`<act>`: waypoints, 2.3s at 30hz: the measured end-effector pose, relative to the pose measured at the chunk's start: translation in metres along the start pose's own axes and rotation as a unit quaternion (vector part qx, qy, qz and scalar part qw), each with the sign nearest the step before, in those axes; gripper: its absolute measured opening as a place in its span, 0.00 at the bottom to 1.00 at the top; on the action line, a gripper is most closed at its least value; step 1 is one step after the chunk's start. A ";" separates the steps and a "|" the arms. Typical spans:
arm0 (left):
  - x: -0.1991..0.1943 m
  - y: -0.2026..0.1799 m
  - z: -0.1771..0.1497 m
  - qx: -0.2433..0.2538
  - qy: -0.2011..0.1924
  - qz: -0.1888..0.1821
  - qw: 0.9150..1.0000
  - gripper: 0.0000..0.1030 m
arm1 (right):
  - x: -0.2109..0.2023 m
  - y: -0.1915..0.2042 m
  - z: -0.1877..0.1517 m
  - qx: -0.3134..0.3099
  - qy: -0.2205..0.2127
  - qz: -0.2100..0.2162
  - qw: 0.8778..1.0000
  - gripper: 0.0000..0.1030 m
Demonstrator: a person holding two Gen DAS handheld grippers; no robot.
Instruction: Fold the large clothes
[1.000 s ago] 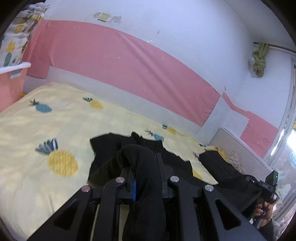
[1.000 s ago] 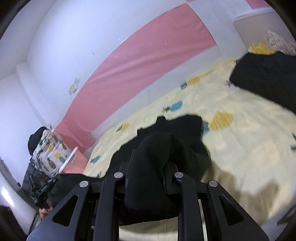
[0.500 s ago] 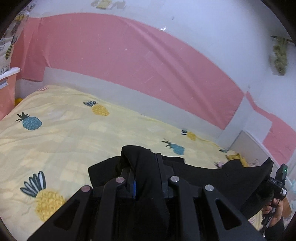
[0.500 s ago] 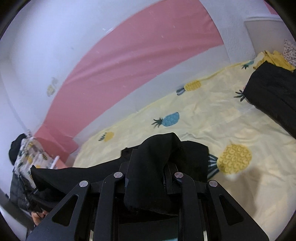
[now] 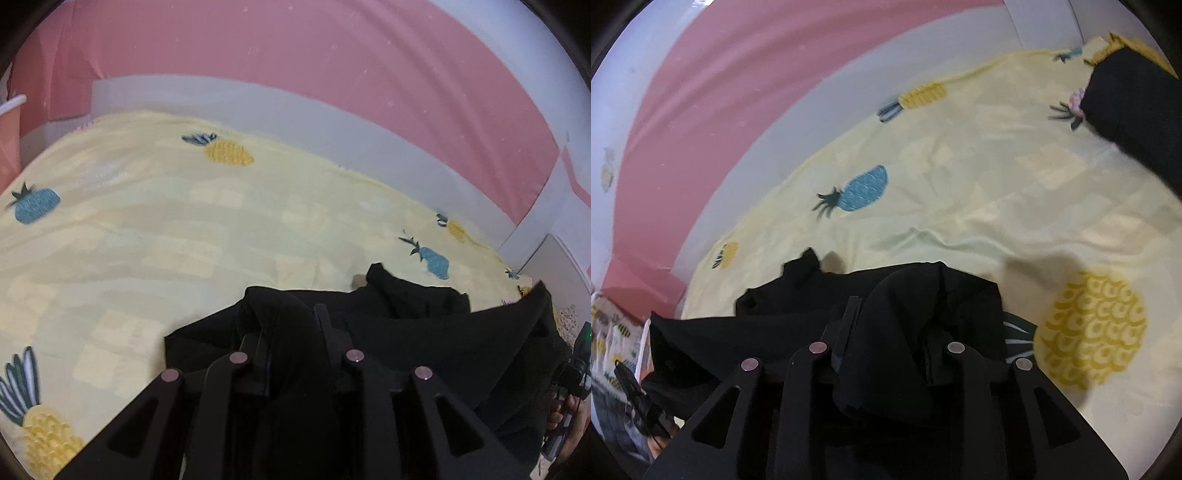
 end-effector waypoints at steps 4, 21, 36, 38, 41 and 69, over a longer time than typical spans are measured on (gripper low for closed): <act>0.003 0.011 0.009 -0.029 0.026 -0.040 0.998 0.26 | 0.003 -0.003 0.008 0.005 0.014 0.016 1.000 0.37; -0.062 0.006 0.036 -0.042 -0.051 -0.098 0.993 0.86 | -0.066 -0.020 0.017 -0.012 -0.036 0.082 0.996 0.72; 0.033 0.012 0.019 -0.015 0.088 -0.054 0.995 0.87 | 0.004 -0.038 0.007 -0.026 0.030 0.053 0.998 0.72; 0.034 0.009 0.016 -0.014 0.089 -0.064 0.994 0.75 | 0.004 -0.033 0.006 -0.038 0.032 0.059 0.997 0.72; 0.030 0.001 0.013 0.005 0.084 -0.049 0.995 0.41 | 0.001 -0.015 0.003 -0.084 0.025 0.035 0.995 0.34; 0.051 0.004 0.027 0.011 0.032 0.049 0.998 0.42 | 0.045 0.006 0.015 -0.132 -0.010 -0.143 0.981 0.32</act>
Point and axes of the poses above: each gripper's, at about its wrist camera, not at the fingertips, and x roughly the way its jaws point, y to its left, z to its top, the point moved 1 cm from there along x, roughly the way its jaws point, and after that the axes turned 4 degrees about y, right-handed, at the moved point
